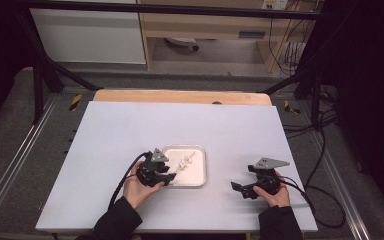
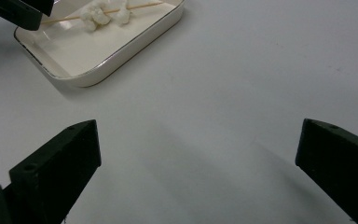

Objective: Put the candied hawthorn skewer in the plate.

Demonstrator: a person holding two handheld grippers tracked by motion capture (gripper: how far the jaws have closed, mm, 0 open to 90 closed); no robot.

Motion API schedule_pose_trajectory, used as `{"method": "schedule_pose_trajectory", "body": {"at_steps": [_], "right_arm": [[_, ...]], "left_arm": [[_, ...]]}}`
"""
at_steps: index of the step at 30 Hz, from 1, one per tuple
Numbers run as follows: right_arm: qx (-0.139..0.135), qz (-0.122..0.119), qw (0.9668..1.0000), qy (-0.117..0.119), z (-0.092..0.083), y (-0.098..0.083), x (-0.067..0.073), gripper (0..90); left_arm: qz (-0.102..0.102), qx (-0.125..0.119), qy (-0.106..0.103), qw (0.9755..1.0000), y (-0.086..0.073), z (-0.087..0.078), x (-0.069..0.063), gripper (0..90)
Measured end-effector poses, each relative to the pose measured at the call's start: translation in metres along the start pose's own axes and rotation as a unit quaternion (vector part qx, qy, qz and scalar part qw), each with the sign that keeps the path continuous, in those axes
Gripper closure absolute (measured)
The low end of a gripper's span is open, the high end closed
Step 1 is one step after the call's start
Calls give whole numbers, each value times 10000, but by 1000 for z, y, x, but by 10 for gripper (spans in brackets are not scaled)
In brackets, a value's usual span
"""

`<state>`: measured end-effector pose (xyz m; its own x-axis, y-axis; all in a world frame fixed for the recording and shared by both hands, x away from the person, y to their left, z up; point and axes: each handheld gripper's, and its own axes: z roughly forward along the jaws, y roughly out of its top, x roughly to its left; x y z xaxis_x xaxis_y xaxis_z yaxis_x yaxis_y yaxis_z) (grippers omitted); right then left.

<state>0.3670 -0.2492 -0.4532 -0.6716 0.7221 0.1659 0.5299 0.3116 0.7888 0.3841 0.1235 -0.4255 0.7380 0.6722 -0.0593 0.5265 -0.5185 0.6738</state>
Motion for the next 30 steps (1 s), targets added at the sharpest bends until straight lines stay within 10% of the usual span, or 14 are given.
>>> {"method": "schedule_pose_trajectory", "body": {"at_steps": [14,30], "right_arm": [[-27,26,10000,-14,-1,0,0,6],[53,-13,10000,-26,-1,-2,0,6]], "left_arm": [[195,-284,133,9993,-18,-37,21,216],[-286,-499,477,9972,-84,-66,62,101]]}}
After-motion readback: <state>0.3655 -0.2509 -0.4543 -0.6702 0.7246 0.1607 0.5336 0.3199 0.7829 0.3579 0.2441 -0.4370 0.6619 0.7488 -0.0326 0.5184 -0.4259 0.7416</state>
